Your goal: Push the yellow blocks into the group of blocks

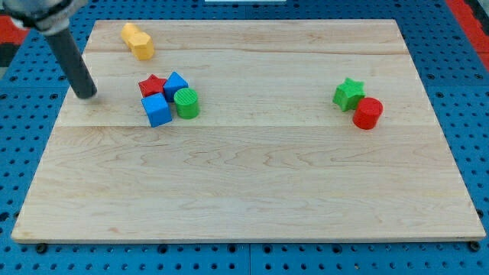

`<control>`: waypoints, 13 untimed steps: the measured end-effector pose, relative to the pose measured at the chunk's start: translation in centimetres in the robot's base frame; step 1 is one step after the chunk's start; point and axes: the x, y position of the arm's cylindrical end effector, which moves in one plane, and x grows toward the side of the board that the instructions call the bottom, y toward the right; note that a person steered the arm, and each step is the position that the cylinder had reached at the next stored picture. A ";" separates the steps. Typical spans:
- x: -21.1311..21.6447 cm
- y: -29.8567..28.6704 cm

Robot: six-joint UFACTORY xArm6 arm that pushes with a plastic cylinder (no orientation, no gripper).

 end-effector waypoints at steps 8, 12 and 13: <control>-8.6 21.4; -5.4 20.1; -2.8 21.9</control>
